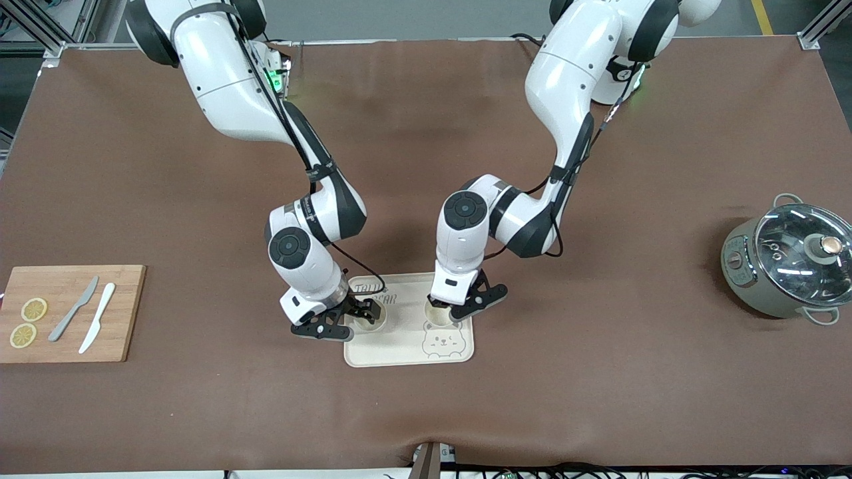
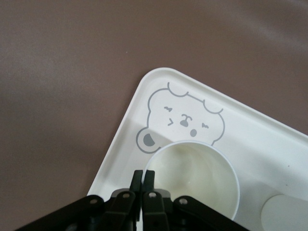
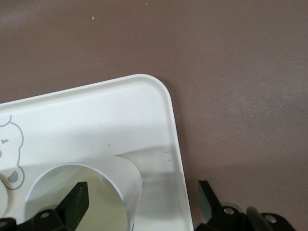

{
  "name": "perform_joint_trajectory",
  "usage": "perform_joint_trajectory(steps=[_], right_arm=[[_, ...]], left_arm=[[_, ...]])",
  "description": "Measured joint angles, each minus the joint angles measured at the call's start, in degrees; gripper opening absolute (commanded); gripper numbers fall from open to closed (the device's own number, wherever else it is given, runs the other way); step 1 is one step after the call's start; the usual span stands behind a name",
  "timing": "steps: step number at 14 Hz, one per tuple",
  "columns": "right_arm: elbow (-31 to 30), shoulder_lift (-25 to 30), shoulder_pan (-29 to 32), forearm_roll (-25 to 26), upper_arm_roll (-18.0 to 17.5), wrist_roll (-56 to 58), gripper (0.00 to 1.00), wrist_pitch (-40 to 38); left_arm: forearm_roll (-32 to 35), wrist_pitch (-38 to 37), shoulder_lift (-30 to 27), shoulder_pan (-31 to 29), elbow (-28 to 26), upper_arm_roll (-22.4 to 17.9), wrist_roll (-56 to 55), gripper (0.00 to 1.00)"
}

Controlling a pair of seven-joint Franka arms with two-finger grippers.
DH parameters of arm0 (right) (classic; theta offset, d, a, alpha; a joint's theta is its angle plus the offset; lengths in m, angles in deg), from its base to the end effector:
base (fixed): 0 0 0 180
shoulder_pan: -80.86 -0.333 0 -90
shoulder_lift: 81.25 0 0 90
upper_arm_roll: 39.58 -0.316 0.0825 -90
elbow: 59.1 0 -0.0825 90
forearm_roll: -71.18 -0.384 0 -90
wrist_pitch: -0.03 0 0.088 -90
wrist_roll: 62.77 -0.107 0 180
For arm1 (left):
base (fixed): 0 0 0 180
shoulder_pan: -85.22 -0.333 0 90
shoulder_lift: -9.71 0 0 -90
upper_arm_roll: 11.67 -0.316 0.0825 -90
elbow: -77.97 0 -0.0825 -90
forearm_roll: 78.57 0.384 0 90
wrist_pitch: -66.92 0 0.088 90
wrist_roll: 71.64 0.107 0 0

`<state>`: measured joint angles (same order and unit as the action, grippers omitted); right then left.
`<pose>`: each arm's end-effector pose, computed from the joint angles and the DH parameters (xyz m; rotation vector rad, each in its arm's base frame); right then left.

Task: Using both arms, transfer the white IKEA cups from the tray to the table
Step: 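Close the left gripper on one cup while the right gripper grasps the other, then carry the cups apart, each gripper moving its cup off the tray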

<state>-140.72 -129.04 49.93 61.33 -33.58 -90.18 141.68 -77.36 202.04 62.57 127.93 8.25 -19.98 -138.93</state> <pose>0.6708 0.3299 0.2206 -2.9850 0.1850 -0.2643 0.6236 -0.4675 0.2400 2.9326 0.7343 0.3649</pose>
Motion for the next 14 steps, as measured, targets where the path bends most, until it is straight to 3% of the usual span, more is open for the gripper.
perform_joint_trajectory(steps=[3, 7, 14], right_arm=[[0.0, -0.2, 0.0, 0.0, 0.0, -0.1, 0.30, 0.1], [0.0, -0.4, 0.0, 0.0, 0.1, -0.1, 0.00, 0.1], [0.1, -0.5, 0.0, 0.0, 0.1, -0.1, 0.00, 0.2]], left_arm=[[0.0, 0.0, -0.5, -0.1, 1.0, -0.7, 0.0, 0.00], [0.0, -2.7, -3.5, -2.2, 1.4, -1.3, 0.4, 0.00], [0.0, -9.1, -7.1, -10.1, 1.4, -1.4, 10.5, 0.00]])
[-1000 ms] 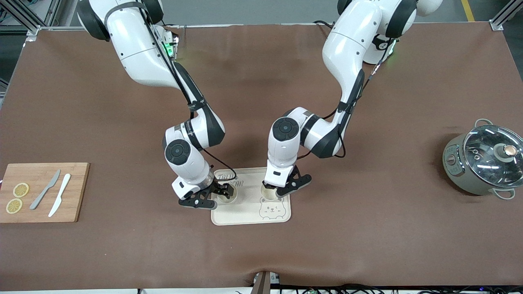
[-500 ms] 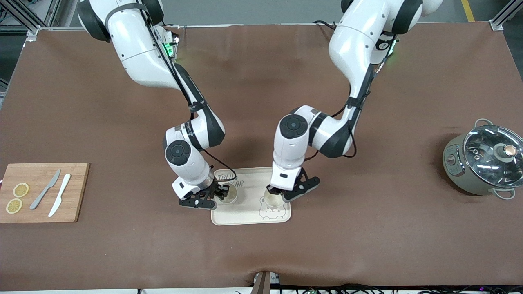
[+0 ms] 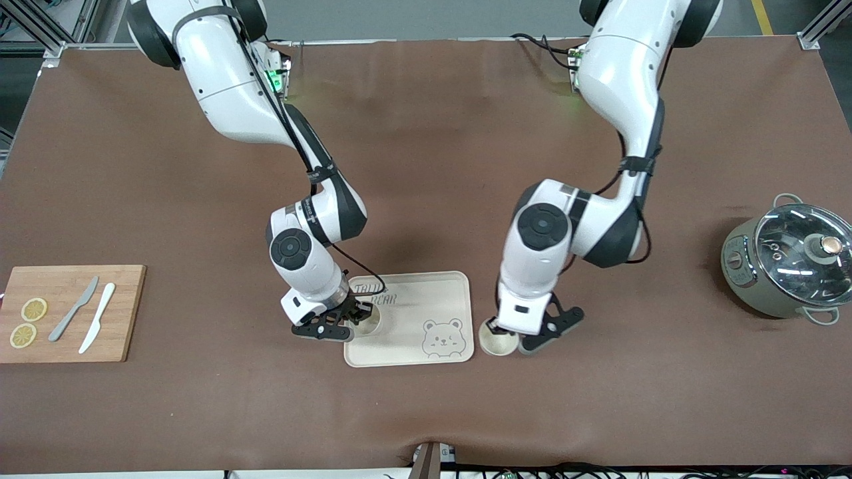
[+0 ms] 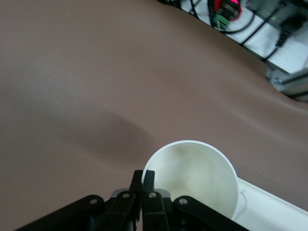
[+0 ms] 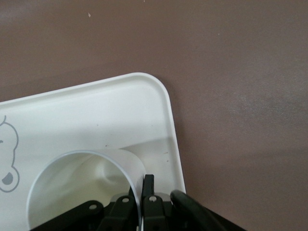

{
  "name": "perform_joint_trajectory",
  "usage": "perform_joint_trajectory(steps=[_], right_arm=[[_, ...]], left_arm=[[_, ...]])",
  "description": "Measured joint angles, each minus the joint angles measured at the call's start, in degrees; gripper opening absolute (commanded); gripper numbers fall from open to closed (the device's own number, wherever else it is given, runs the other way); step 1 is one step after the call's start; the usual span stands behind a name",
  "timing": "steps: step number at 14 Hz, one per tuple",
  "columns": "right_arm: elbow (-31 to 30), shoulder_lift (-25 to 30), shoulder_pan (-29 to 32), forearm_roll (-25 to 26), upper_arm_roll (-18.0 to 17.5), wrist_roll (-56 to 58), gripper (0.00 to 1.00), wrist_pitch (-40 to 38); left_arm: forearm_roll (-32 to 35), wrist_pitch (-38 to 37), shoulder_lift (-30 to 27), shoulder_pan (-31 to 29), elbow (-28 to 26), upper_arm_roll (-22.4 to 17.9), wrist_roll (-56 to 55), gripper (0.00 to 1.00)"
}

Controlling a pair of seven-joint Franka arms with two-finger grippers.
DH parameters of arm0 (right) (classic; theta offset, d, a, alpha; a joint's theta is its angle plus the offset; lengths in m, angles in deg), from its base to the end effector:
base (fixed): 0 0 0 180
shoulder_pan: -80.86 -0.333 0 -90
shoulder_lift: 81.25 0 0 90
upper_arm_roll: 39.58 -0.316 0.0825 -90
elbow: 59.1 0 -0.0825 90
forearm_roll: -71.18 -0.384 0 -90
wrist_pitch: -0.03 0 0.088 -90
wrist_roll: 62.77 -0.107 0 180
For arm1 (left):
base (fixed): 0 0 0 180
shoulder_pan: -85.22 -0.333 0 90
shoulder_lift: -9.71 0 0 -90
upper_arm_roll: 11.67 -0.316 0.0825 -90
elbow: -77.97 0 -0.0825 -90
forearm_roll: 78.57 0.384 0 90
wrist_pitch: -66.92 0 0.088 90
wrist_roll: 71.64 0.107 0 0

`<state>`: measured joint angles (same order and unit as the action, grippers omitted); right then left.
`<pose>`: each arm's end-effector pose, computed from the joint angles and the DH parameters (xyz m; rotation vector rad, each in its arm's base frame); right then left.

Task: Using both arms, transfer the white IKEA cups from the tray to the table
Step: 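Carry the cups apart, each gripper moving its cup off the tray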

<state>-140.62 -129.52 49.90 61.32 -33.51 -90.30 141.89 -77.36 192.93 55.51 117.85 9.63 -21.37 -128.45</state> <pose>0.6709 0.3295 0.2156 -2.9878 0.1888 -0.2619 0.6992 -0.3375 0.3315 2.9781 0.7874 0.3904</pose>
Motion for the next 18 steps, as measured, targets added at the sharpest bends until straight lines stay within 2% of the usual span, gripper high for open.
perform_joint_trajectory(steps=[6, 9, 12, 15, 18], right_arm=[[1.6, 0.1, -0.2, 0.0, 0.0, -1.8, 0.00, -0.8], [4.5, 2.0, -0.3, 0.0, 0.2, -2.3, 0.00, -9.5], [6.8, 7.6, 0.7, 0.0, 1.4, -1.6, 0.00, -20.8], [7.2, 13.6, 5.9, 0.0, 1.7, 6.7, 0.00, -30.8], [10.1, 15.3, 11.8, 0.0, 1.7, 15.9, 0.00, -38.2]], left_arm=[[0.0, -0.9, -0.7, -7.1, -1.7, -0.1, 6.1, 0.00], [0.0, -1.0, -0.7, -11.5, -3.1, 0.0, 9.5, 0.00], [0.0, -1.0, -0.8, -15.7, -4.0, 0.0, 11.1, 0.00], [0.0, -1.0, -0.8, -19.3, -4.9, 0.2, 14.4, 0.00], [0.0, -1.0, -0.8, -21.6, -5.8, 0.4, 16.1, 0.00]])
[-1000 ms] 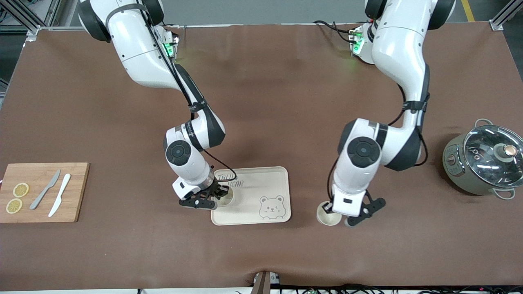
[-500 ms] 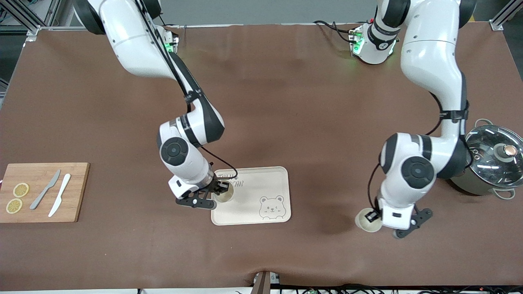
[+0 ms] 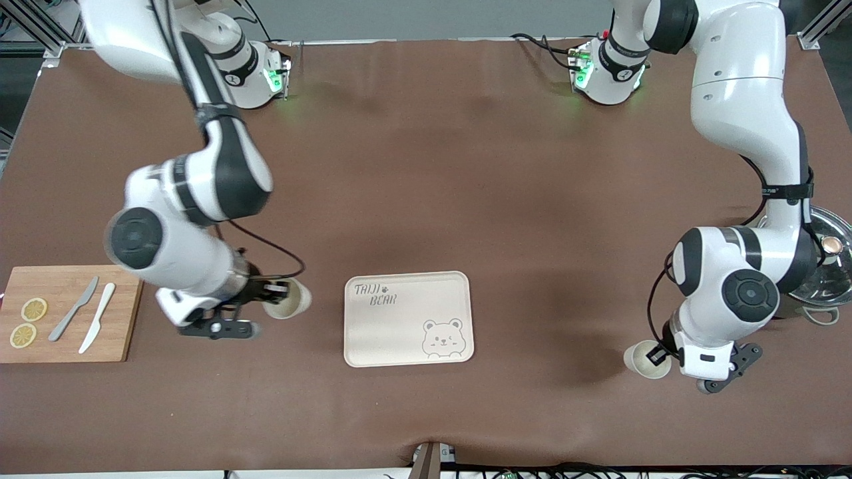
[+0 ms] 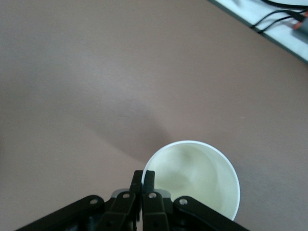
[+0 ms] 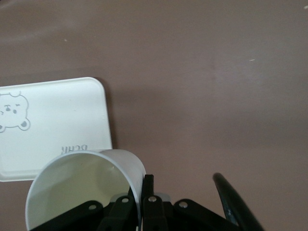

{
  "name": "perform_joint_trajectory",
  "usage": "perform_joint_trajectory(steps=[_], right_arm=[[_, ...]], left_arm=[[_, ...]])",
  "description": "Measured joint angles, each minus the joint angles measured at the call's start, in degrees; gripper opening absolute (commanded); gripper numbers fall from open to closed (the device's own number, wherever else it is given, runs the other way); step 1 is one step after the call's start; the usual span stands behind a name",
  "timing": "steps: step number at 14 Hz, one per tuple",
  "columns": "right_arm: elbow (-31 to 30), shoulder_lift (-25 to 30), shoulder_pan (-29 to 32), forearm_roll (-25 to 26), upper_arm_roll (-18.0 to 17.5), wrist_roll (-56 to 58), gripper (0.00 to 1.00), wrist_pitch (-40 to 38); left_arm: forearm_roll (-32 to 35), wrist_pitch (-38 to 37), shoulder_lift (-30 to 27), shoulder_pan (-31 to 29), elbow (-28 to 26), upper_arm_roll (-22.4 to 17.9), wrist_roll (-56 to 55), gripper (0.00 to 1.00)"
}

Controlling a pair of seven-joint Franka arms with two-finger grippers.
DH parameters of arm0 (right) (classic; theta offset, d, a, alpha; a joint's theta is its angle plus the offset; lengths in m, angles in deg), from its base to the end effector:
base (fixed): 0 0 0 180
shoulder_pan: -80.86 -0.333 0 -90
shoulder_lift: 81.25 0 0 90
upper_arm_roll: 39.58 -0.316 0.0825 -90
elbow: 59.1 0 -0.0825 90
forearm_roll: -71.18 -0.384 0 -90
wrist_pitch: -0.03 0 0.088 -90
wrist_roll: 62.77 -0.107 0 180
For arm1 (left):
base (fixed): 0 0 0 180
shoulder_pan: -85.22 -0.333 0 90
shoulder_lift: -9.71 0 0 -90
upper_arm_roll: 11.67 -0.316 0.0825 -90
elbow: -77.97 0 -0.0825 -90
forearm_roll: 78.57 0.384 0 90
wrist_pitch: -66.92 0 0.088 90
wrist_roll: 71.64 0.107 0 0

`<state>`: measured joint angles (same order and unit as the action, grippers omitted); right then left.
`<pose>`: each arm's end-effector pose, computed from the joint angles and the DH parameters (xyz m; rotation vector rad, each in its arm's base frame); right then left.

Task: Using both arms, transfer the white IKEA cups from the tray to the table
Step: 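Carry the cups apart, each gripper moving its cup off the tray, then lower the cups onto the table and open both grippers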

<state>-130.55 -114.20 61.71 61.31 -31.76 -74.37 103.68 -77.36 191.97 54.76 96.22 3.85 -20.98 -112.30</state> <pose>0.6980 0.1779 0.4325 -3.0515 0.0376 0.0406 0.7545 -0.0523 0.2907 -2.9087 -0.9245 -0.2310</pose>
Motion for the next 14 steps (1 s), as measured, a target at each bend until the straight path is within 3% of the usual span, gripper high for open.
perform_joint_trajectory(steps=[7, 10, 11, 13, 14], right_arm=[[1.9, -0.6, 11.9, 0.0, -0.1, 22.0, 0.00, -2.9], [1.8, -2.4, 13.8, -0.1, -0.2, 25.8, 0.00, -1.8], [1.7, -3.4, 13.8, -0.1, -0.2, 25.8, 0.00, -0.5], [1.1, -5.7, 13.9, -0.1, -0.4, 27.2, 0.00, 3.4], [0.7, -7.0, 14.2, -0.1, -0.4, 29.2, 0.00, 5.7]], left_arm=[[-3.0, 2.3, 1.6, -3.2, -1.8, 0.3, 1.9, 0.00], [-4.8, 4.2, 3.1, -4.1, -1.8, 0.3, 4.9, 0.00], [-4.9, 4.2, 3.1, -4.4, -1.7, 0.3, 5.7, 0.12], [-4.9, 4.3, 3.1, -5.4, -1.7, 0.4, 8.6, 1.00], [-4.9, 4.4, 3.1, -6.0, -1.6, 0.4, 10.3, 1.00]])
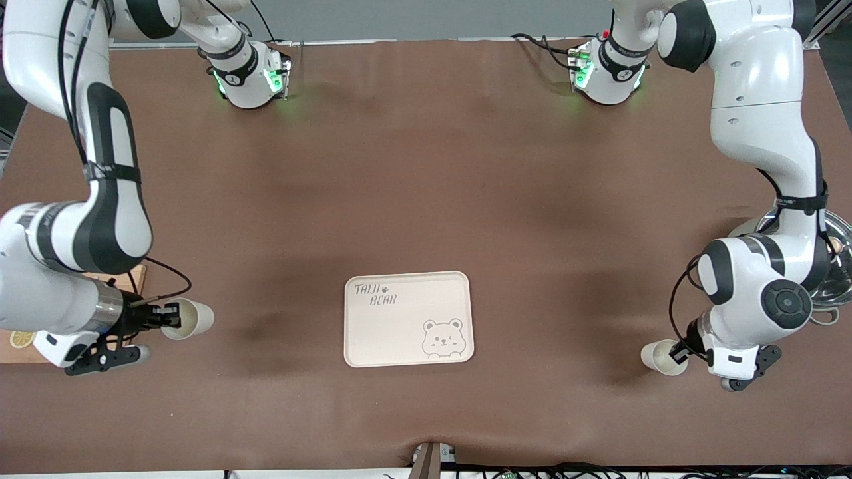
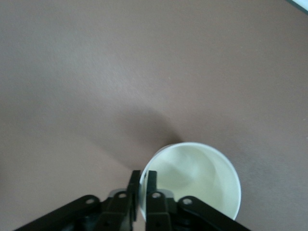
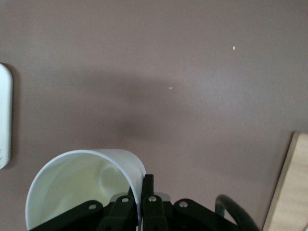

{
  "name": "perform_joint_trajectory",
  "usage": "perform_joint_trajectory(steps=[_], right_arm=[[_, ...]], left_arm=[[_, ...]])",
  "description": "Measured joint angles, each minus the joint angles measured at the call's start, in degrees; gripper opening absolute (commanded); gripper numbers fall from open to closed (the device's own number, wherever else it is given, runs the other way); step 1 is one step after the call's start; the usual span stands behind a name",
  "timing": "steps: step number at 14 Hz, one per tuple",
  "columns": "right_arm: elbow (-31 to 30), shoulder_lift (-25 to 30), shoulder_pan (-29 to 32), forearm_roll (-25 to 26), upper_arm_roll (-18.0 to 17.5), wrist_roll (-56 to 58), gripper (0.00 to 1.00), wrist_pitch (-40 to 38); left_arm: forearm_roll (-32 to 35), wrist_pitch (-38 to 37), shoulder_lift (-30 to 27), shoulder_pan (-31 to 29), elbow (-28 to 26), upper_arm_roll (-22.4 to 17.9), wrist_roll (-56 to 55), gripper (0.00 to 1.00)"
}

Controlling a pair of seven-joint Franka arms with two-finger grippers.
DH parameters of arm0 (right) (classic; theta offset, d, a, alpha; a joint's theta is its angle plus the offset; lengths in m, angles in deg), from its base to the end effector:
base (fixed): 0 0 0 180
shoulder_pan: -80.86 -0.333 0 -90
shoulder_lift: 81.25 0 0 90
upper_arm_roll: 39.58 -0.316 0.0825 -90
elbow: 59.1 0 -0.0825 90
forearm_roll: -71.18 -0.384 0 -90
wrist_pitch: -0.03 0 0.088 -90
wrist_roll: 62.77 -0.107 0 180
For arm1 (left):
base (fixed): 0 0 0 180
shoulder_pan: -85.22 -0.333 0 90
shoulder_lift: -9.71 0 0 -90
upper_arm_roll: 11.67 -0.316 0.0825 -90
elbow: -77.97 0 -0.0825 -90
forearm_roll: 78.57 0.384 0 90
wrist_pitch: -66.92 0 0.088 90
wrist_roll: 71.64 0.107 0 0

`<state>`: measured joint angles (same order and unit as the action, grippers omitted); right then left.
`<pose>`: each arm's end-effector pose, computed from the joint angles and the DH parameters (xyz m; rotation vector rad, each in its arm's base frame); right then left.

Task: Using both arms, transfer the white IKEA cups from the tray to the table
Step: 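Lower the cups onto the table and open both grippers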

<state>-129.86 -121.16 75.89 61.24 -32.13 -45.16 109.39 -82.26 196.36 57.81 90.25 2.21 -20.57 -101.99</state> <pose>0.7404 0.0047 0.3581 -3.0392 -0.3578 0.0049 0.7535 0.0209 0.2442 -2.9727 -0.8846 -0.1833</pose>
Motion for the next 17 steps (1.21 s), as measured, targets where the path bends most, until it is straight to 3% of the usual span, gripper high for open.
perform_joint_trajectory(steps=[7, 11, 17], right_arm=[[-1.1, -5.6, 2.1, -0.1, -0.4, 6.2, 0.00, 7.3], [-1.4, -8.1, 2.3, -0.1, -0.5, 9.9, 0.00, 11.7], [-1.5, -10.5, 2.6, -0.1, -0.4, 12.3, 0.00, 14.5]], left_arm=[[0.0, 0.8, -1.1, 0.4, 1.0, 0.7, 1.6, 1.00], [0.0, -0.3, -5.9, 1.8, 1.3, 0.7, 2.1, 1.00], [0.0, -8.9, -15.1, 2.4, -1.4, 1.4, 11.6, 1.00]])
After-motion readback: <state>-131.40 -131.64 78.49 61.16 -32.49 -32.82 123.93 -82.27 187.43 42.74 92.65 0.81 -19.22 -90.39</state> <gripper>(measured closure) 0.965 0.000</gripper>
